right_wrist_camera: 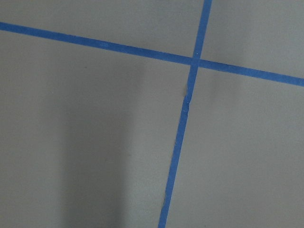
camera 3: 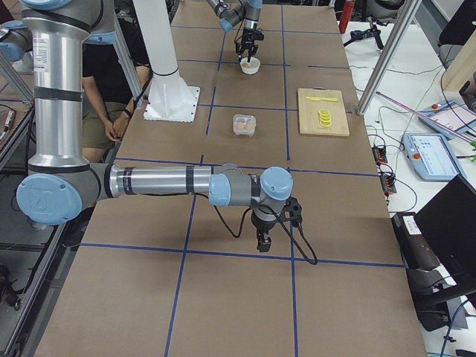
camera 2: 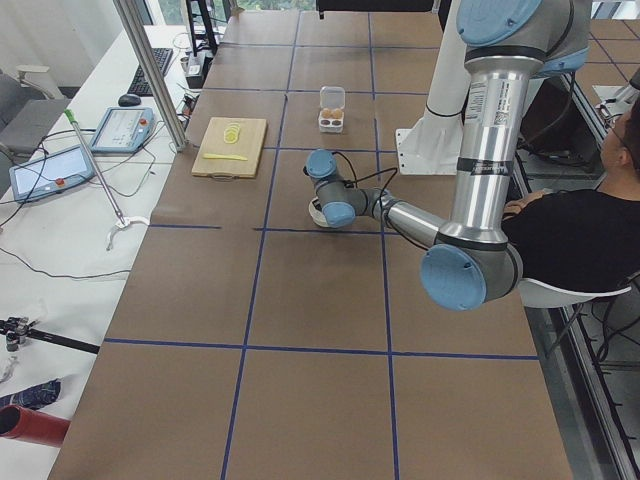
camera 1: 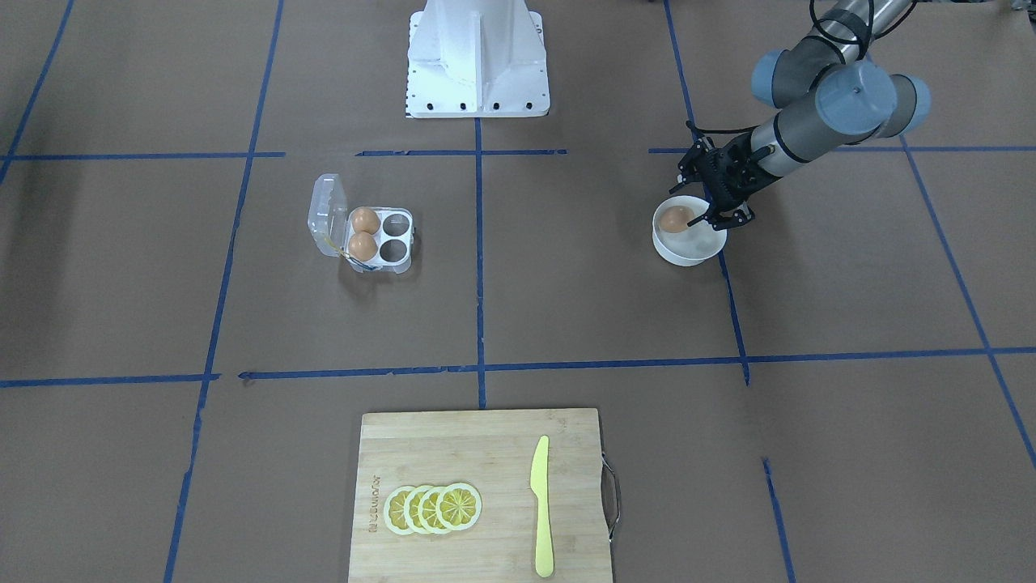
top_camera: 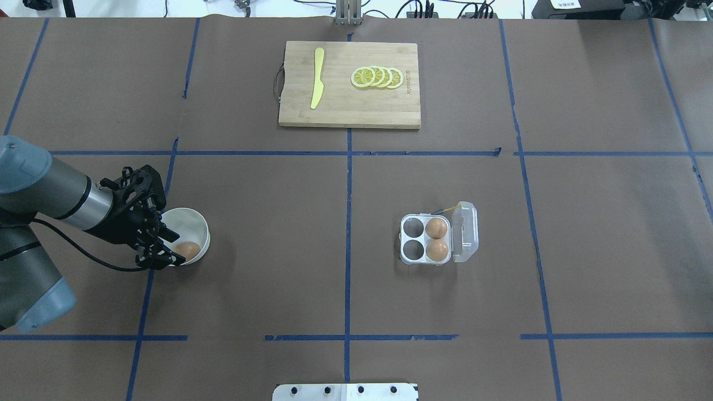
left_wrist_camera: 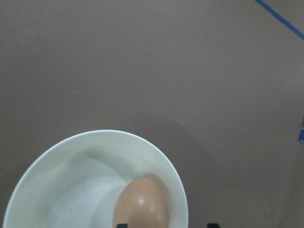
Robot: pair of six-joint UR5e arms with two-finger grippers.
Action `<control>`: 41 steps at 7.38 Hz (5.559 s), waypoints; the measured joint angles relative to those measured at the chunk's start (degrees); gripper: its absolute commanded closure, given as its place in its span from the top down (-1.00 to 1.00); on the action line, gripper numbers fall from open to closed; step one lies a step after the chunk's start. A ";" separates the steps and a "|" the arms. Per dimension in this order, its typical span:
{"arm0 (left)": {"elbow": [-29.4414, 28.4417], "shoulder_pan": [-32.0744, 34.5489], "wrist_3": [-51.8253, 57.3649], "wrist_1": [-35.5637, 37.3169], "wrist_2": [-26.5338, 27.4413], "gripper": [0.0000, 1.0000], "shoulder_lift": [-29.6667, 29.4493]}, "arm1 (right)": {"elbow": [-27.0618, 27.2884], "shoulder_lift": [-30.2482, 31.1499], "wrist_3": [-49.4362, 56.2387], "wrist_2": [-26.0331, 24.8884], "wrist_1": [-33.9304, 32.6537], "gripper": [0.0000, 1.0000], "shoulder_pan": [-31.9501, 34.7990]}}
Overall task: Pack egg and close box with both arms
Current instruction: 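Lower the left gripper into the bowl and close it on the egg, then lift the egg out of the bowl with the left gripper, then carry the egg to the egg carton and lower it into the empty cup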
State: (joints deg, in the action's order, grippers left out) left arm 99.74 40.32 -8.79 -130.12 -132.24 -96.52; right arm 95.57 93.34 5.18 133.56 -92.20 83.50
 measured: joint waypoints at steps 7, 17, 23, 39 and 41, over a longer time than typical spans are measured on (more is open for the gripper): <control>-0.06 -1.42 3.33 8.38 2.60 0.27 -2.45 | -0.14 0.00 0.00 0.12 0.00 1.00 0.00; -1.67 -1.56 3.34 8.57 4.94 0.26 -2.53 | -0.76 0.00 0.00 0.29 0.00 1.00 -0.09; -1.48 -1.34 3.40 8.57 5.50 -1.00 -2.37 | -0.82 -0.02 0.00 0.29 0.00 1.00 -0.09; -6.65 -11.54 -55.08 9.45 20.33 -1.00 -28.29 | -0.21 -0.42 -0.61 1.19 0.01 1.00 -0.09; -12.32 -16.51 -63.94 9.39 25.61 -1.00 -36.59 | -0.20 -0.58 -0.67 1.21 0.01 1.00 -0.09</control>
State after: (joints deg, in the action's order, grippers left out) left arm 87.42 23.82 -72.72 -120.73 -106.63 -133.12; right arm 95.36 92.76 4.51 134.77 -92.19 83.41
